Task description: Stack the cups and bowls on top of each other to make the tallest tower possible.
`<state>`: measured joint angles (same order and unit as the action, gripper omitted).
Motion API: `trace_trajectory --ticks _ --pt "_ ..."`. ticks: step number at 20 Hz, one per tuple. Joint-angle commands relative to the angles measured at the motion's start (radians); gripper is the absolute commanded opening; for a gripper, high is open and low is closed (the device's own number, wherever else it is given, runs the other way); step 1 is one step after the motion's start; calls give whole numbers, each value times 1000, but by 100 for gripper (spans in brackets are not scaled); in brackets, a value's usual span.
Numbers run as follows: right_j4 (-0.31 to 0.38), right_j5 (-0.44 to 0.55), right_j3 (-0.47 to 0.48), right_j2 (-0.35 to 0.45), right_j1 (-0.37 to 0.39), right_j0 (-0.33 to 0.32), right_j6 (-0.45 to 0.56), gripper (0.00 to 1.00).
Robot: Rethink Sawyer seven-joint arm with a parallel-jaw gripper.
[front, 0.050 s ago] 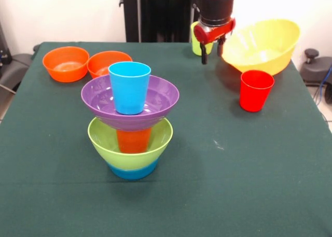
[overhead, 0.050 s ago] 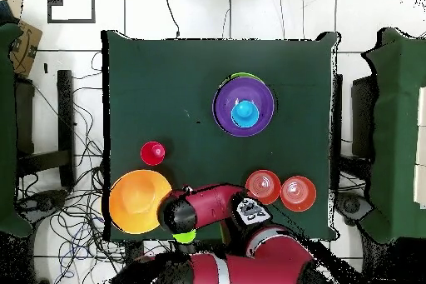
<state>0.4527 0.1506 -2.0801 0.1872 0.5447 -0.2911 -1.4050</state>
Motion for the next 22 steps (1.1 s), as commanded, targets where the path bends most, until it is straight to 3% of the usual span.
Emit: trace_trajectory --ticks 1,13,22 --pt "47 -99 71 -20 -76 40 -140 100" --pt "42 -119 63 -33 -19 51 -125 100" --pt "26 -93 26 8 49 30 -123 100"
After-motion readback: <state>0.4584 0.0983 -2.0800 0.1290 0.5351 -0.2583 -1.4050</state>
